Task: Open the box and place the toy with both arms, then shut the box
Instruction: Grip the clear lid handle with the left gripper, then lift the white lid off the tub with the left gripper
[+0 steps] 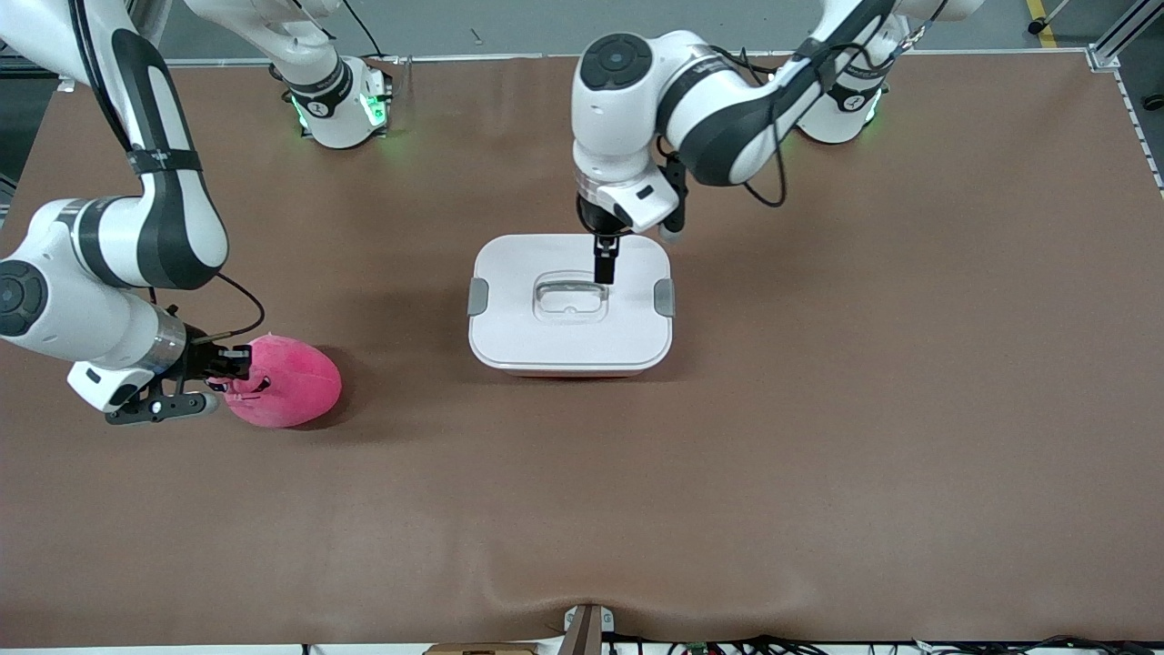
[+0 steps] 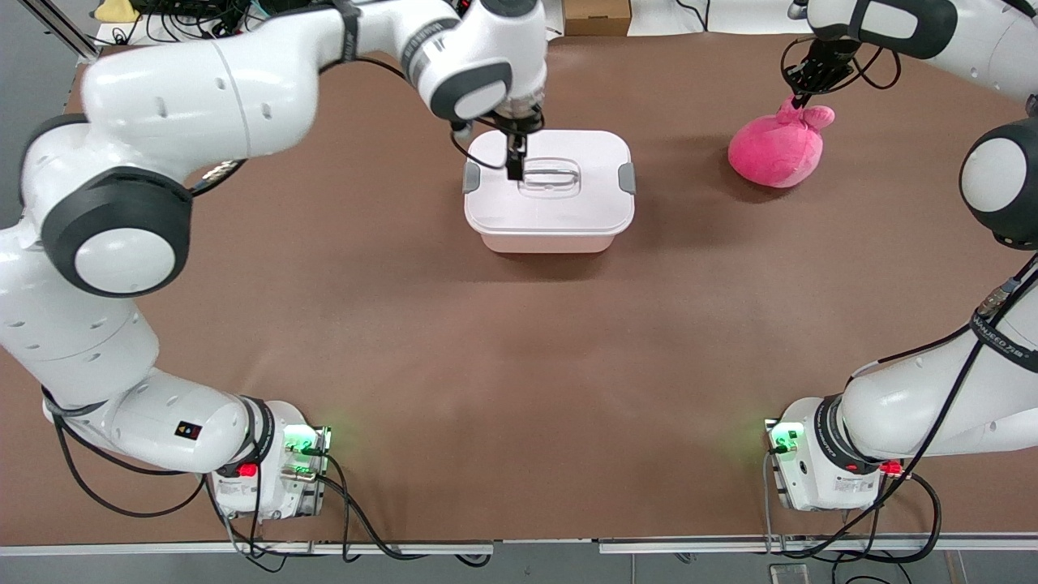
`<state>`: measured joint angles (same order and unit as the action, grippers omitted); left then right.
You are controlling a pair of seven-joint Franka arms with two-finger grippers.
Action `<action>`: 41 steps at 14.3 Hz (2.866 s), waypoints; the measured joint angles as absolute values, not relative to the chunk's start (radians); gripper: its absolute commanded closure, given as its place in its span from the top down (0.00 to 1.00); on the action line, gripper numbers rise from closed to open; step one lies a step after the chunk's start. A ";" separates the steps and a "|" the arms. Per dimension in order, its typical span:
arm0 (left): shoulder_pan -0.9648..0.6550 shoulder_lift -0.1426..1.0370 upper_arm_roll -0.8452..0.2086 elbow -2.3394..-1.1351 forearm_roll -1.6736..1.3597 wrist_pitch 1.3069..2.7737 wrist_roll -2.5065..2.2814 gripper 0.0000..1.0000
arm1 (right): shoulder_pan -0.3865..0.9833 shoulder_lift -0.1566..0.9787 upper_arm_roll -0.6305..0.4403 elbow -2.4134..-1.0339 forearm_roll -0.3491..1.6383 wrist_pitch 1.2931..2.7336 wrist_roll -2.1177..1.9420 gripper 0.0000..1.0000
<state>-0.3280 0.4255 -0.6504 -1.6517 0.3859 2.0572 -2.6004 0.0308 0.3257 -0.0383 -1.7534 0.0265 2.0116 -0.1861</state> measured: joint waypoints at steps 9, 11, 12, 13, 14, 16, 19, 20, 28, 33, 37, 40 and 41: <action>-0.423 0.573 -0.642 -1.598 0.634 2.118 -2.787 0.91 | 0.025 0.304 -0.051 -1.591 0.027 1.755 -0.248 0.00; -0.426 0.593 -0.639 -1.586 0.668 2.118 -2.801 0.79 | 0.026 0.304 -0.050 -1.557 0.027 1.721 -0.248 0.00; -0.428 0.603 -0.638 -1.580 0.674 2.118 -2.808 0.76 | 0.026 0.303 -0.049 -1.543 0.027 1.701 -0.248 0.00; -0.430 0.612 -0.637 -1.572 0.676 2.118 -2.810 0.73 | 0.026 0.302 -0.049 -1.533 0.027 1.680 -0.248 0.00; -0.430 0.620 -0.637 -1.564 0.676 2.118 -2.810 0.70 | 0.026 0.301 -0.049 -1.526 0.027 1.658 -0.248 0.00; -0.430 0.630 -0.635 -1.550 0.676 2.118 -2.810 0.52 | 0.026 0.297 -0.048 -1.513 0.027 1.620 -0.248 0.00; -0.430 0.633 -0.633 -1.545 0.676 2.118 -2.813 0.28 | 0.027 0.284 -0.045 -1.500 0.027 1.592 -0.249 0.00; -0.430 0.633 -0.633 -1.545 0.676 2.118 -2.815 0.20 | 0.028 0.279 -0.043 -1.500 0.027 1.589 -0.250 0.00; -0.430 0.634 -0.632 -1.542 0.676 2.117 -2.814 0.00 | 0.049 0.270 -0.034 -1.494 0.029 1.540 -0.288 0.00; -0.430 0.623 -0.636 -1.534 0.676 2.107 -2.810 0.00 | 0.084 0.270 -0.032 -1.482 0.031 1.528 -0.288 0.00; -0.429 0.565 -0.657 -1.520 0.674 2.048 -2.796 0.00 | 0.096 0.270 -0.032 -1.458 0.031 1.526 -0.289 0.00; -0.405 0.498 -0.659 -1.515 0.611 2.018 -2.757 0.00 | 0.100 0.270 -0.032 -1.457 0.031 1.523 -0.301 0.00; -0.385 0.471 -0.660 -1.514 0.577 2.008 -2.736 0.00 | 0.105 0.270 -0.031 -1.456 0.031 1.518 -0.307 0.00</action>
<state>-0.3853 0.4711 -0.6596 -1.5142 0.5765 2.0084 -2.7358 0.1050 0.2701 -0.0313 -1.4565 0.0311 1.5179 -0.3072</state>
